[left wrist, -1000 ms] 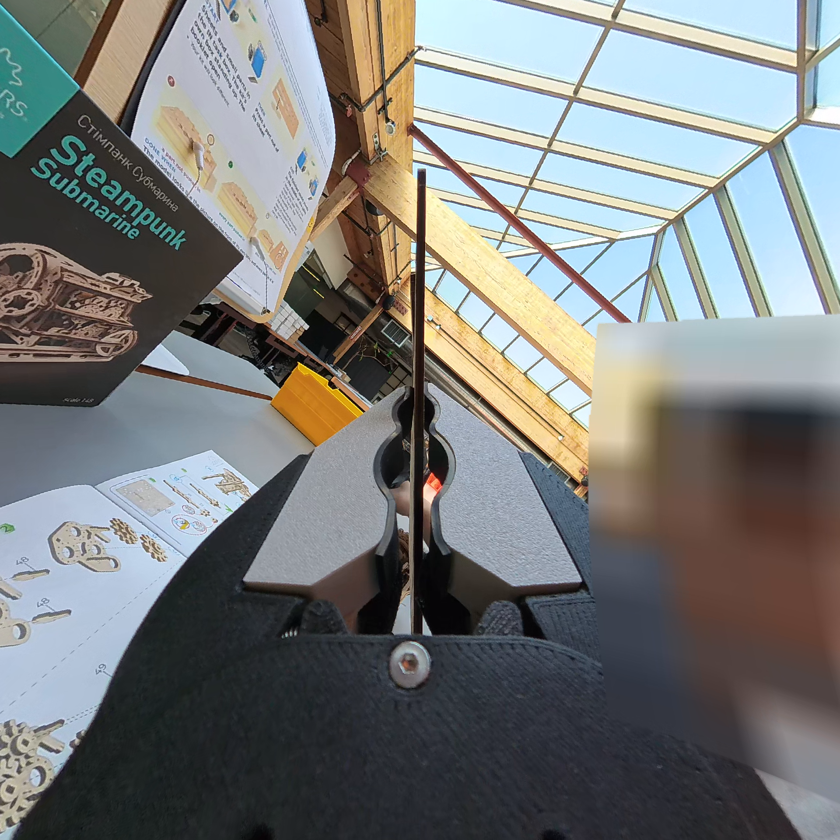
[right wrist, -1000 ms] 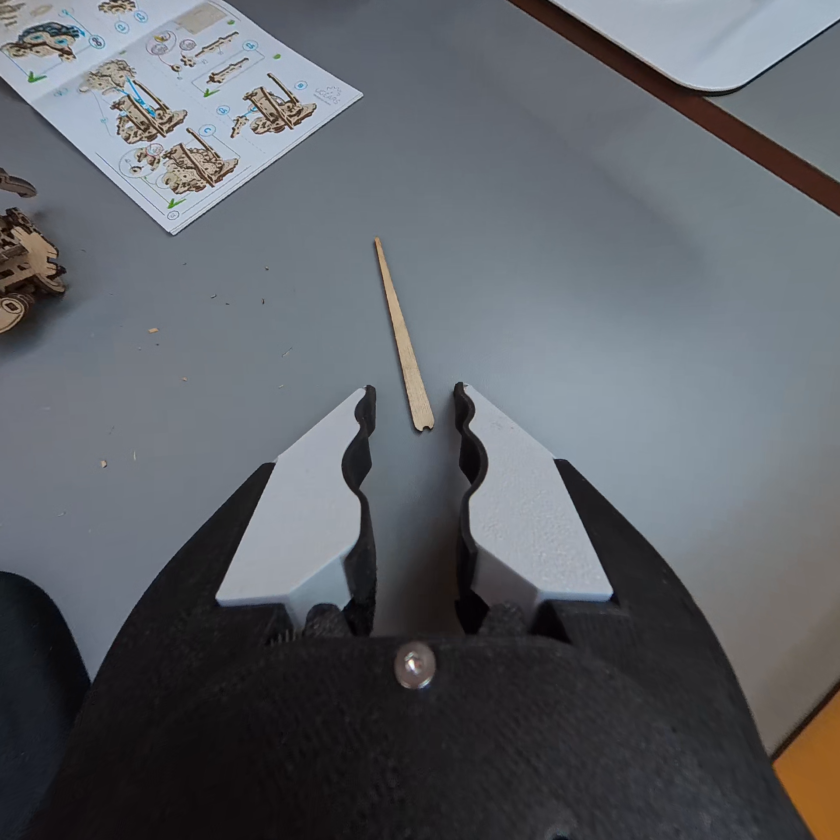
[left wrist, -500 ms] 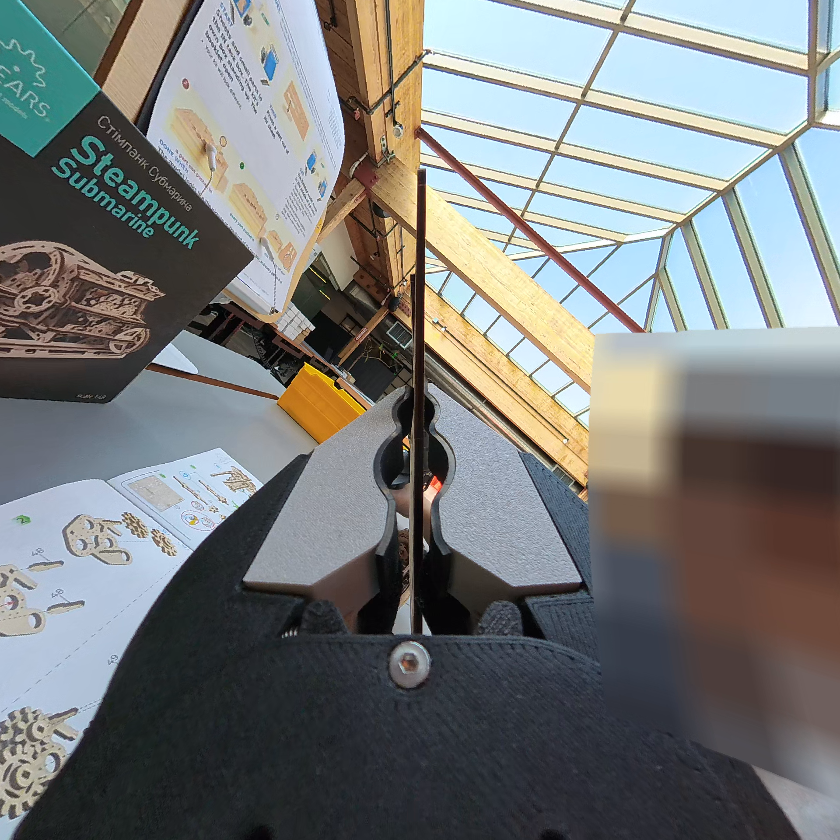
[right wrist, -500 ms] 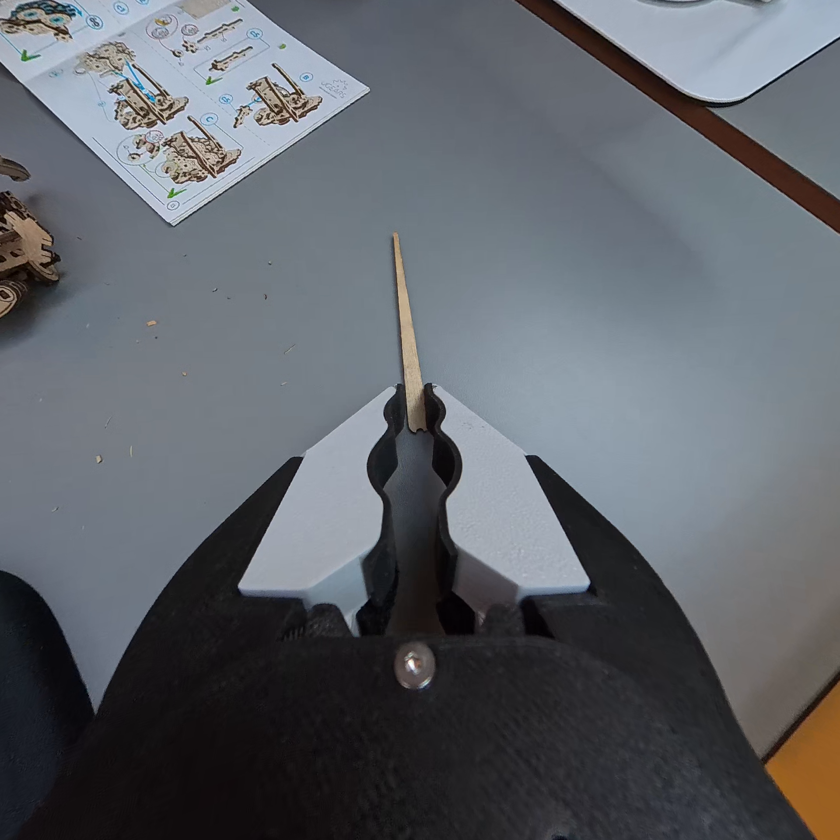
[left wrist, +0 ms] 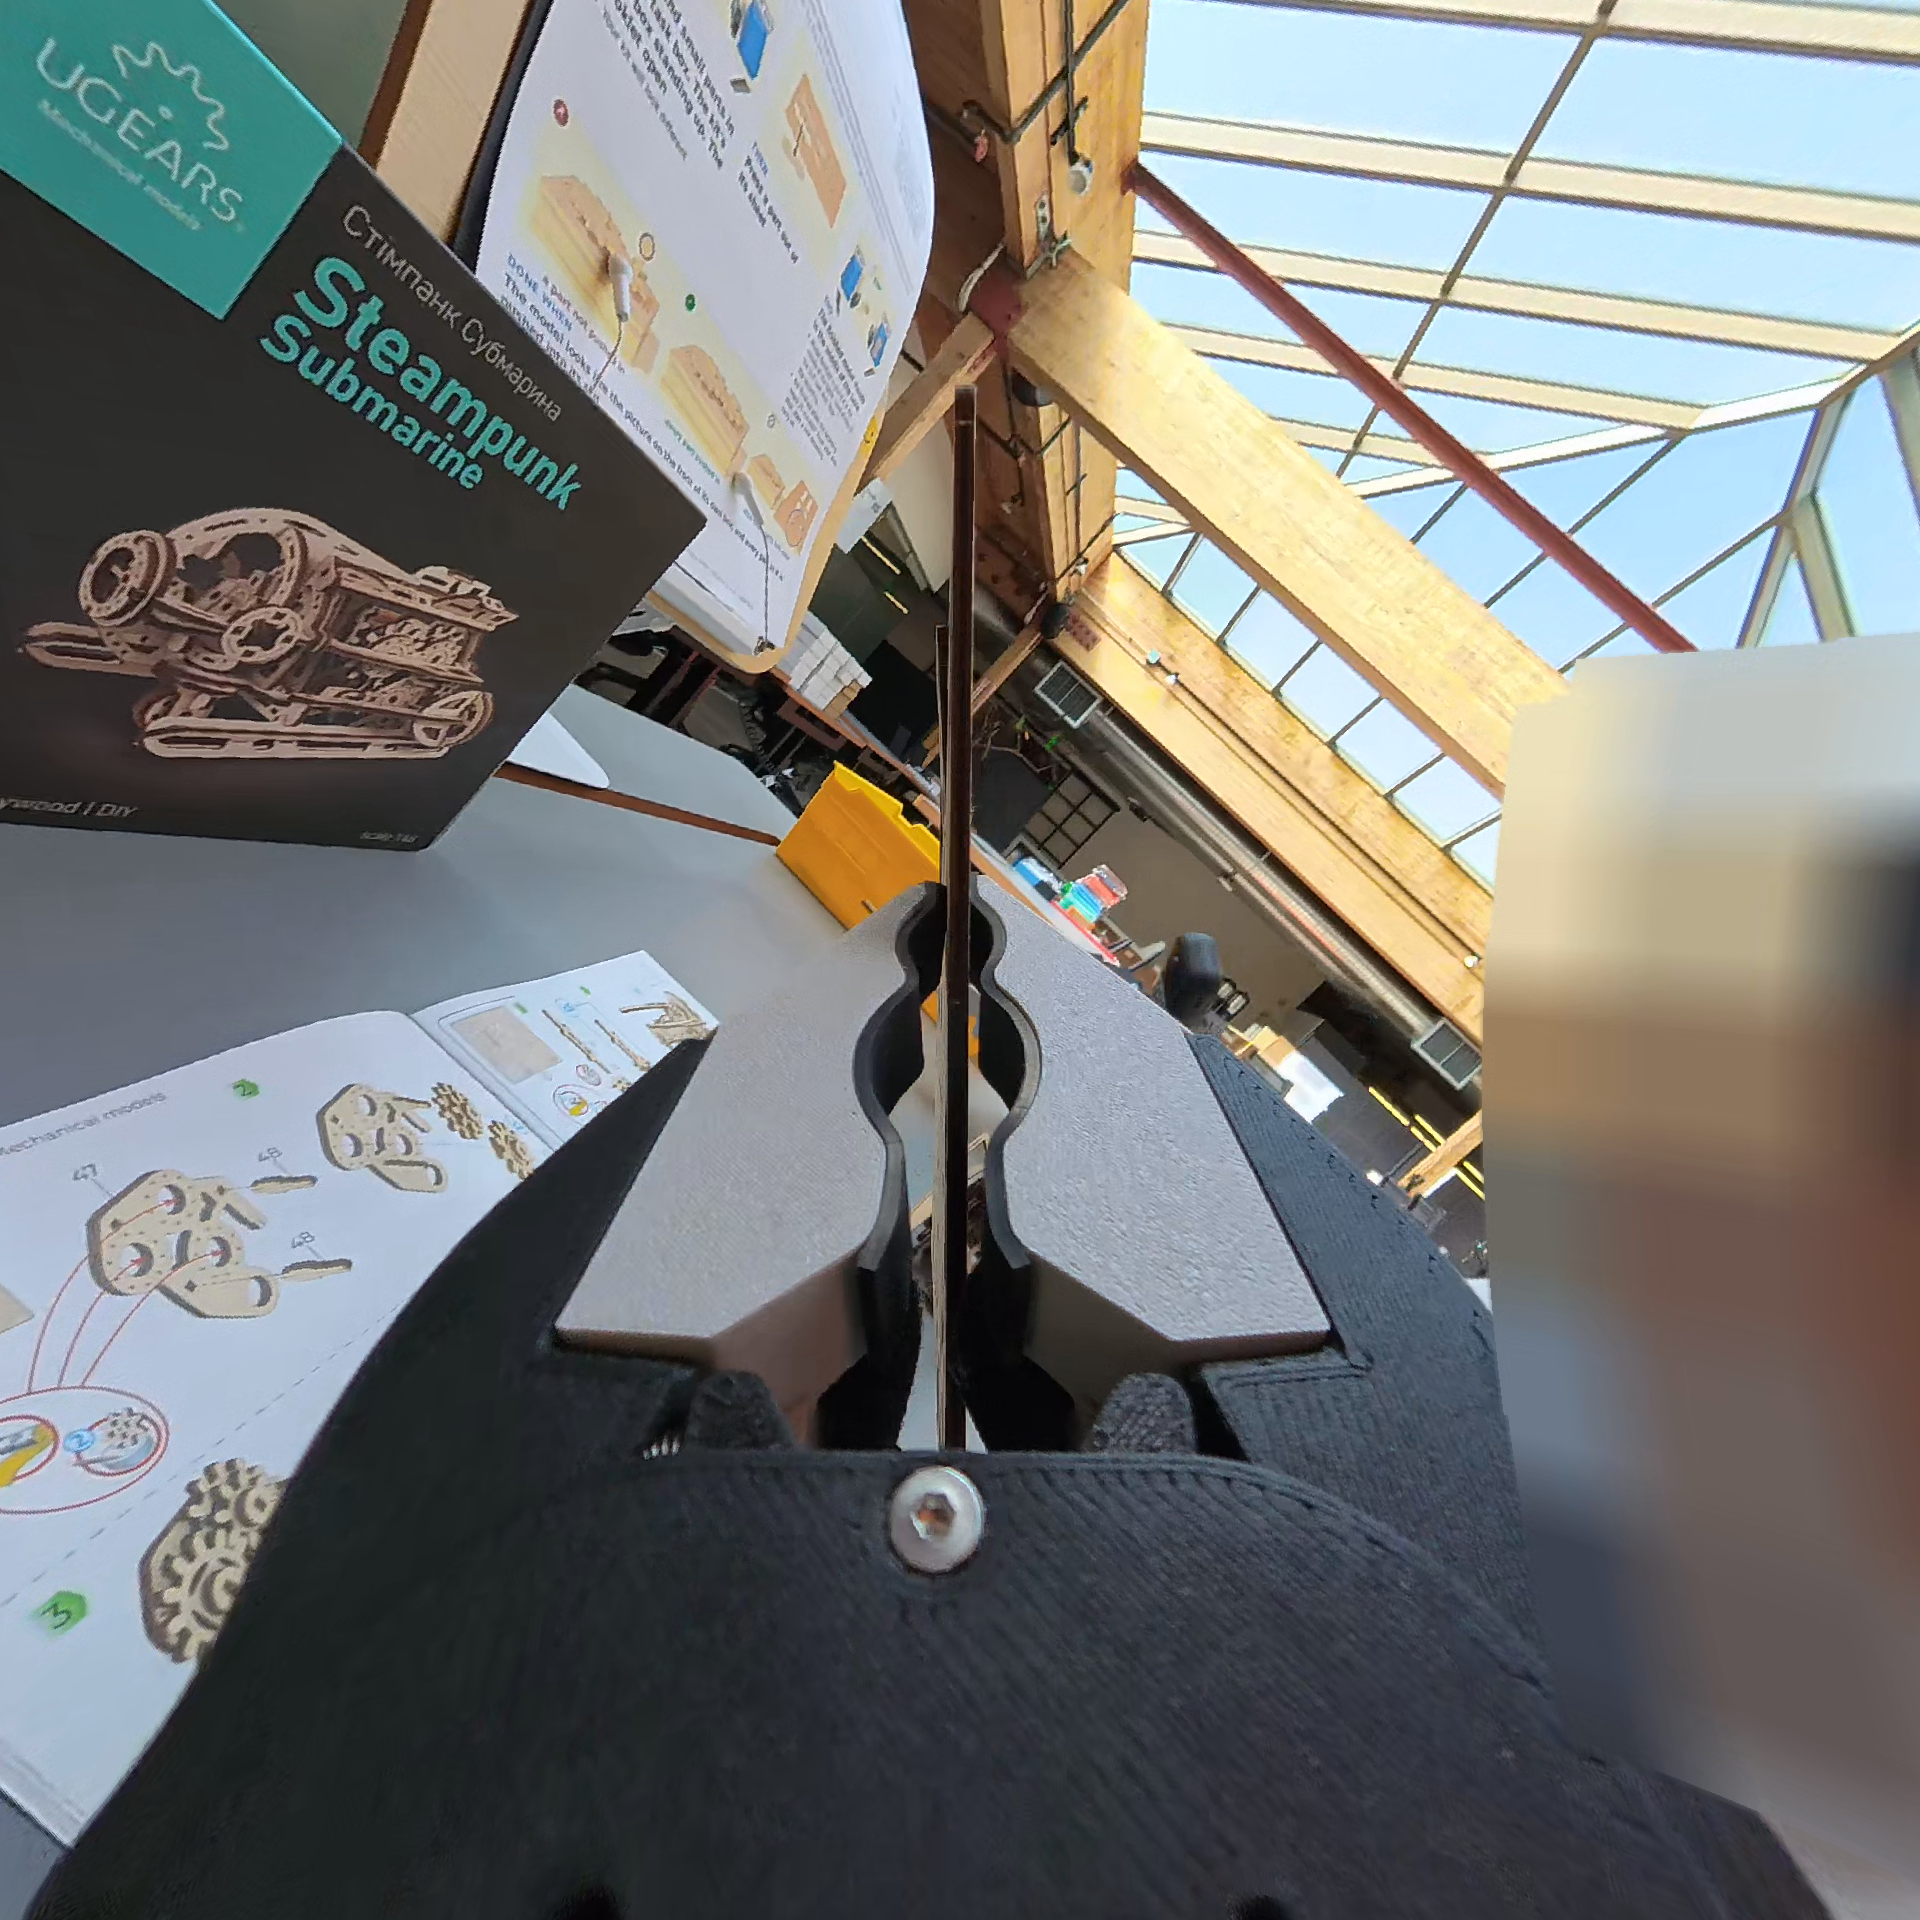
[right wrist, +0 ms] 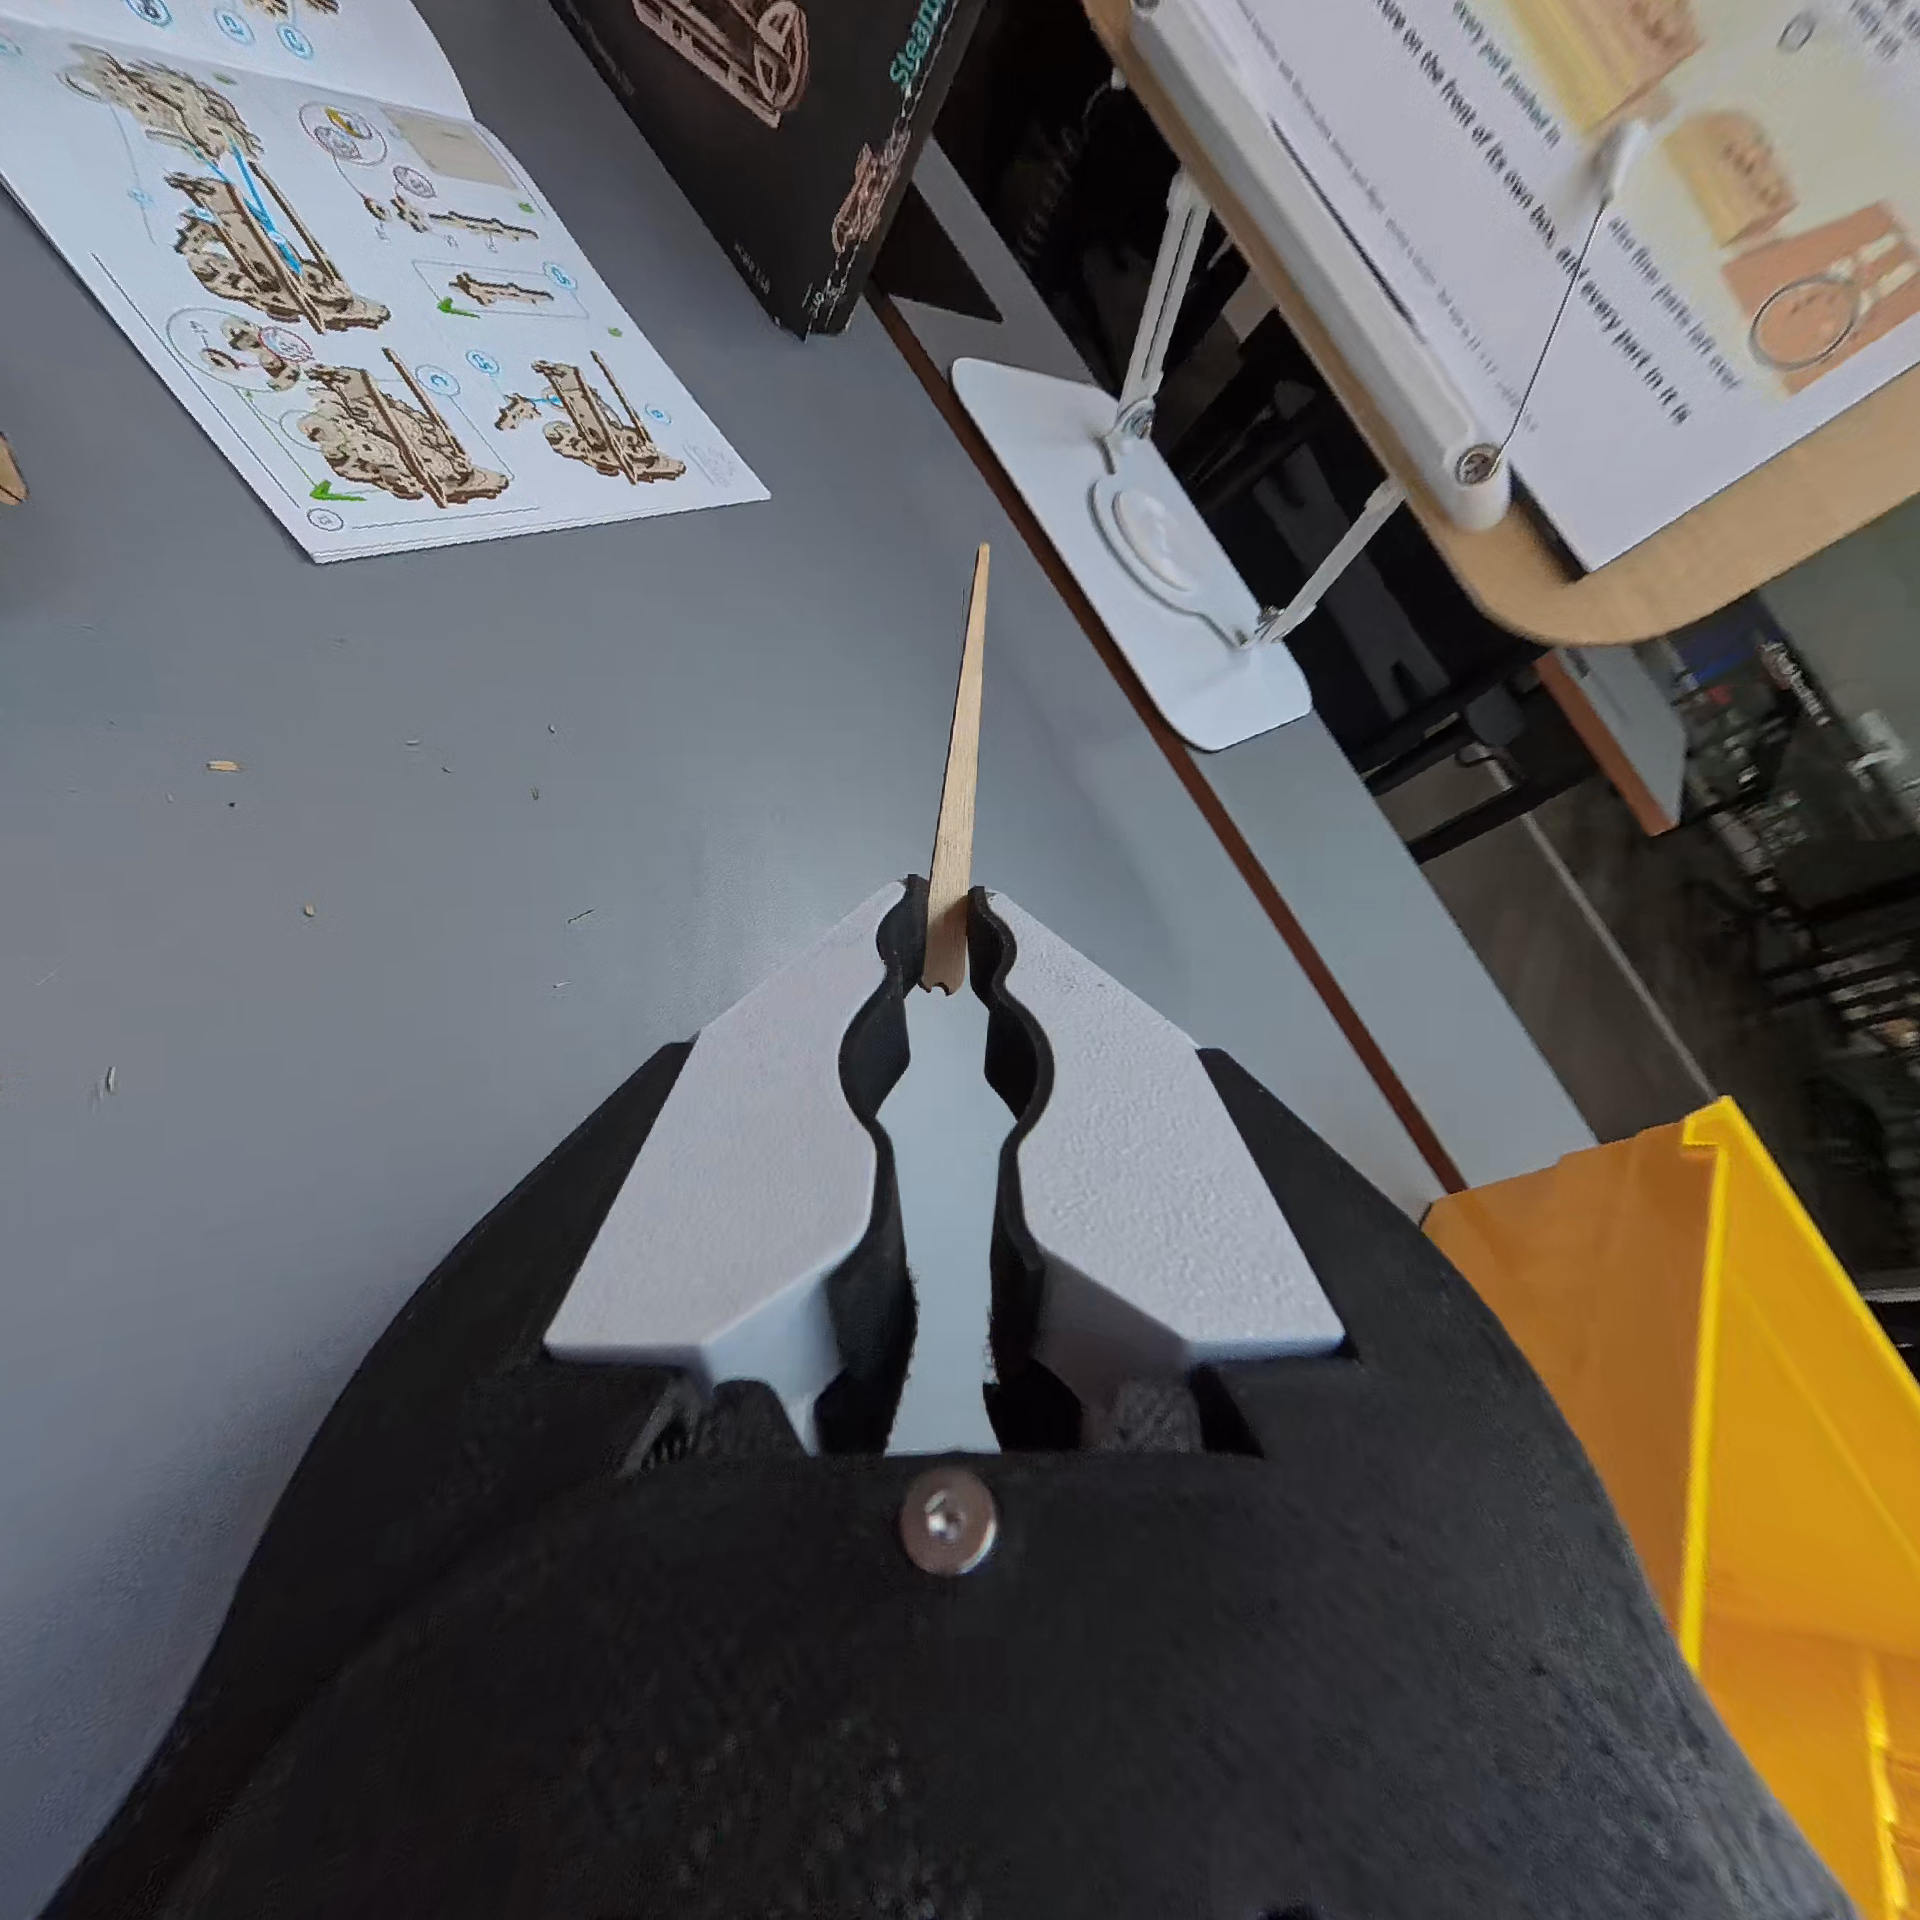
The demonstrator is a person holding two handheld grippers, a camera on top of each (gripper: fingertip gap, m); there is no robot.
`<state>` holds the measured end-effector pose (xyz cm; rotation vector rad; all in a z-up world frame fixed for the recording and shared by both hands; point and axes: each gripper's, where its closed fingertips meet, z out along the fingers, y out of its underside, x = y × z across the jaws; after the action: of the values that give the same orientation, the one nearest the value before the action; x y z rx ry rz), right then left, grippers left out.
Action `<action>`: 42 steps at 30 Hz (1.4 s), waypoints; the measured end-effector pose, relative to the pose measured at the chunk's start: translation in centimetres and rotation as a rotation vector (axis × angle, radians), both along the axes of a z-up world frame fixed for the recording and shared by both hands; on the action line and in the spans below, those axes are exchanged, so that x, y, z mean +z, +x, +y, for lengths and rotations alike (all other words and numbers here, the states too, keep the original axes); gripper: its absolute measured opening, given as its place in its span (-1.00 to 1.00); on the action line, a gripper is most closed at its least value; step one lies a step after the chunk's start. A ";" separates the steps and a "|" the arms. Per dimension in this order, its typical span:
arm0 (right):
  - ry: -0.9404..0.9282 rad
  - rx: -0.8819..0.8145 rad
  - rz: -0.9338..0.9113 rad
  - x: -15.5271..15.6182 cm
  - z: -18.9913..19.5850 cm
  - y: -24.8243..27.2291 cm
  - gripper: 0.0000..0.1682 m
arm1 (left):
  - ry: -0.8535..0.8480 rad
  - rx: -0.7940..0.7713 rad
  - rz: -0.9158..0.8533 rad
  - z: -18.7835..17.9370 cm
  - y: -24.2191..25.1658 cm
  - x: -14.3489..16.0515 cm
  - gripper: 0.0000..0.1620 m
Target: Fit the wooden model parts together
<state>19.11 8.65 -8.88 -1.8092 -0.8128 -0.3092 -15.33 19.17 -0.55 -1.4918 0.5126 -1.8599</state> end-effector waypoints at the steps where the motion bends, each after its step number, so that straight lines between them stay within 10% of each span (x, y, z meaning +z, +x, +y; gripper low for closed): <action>1: 0.054 0.009 -0.061 0.9 -0.2 -0.5 -0.93 | 0.010 -0.002 0.022 -0.1 0.2 -0.2 -0.99; 42: 0.307 0.191 -0.293 3.8 -2.5 -7.8 -0.93 | 0.131 -0.013 0.220 -1.5 2.3 -2.2 -0.99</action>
<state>11.31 6.19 -5.11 -1.4065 -1.0713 -0.5513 -12.98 17.65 -2.79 -1.6150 0.7342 -1.6465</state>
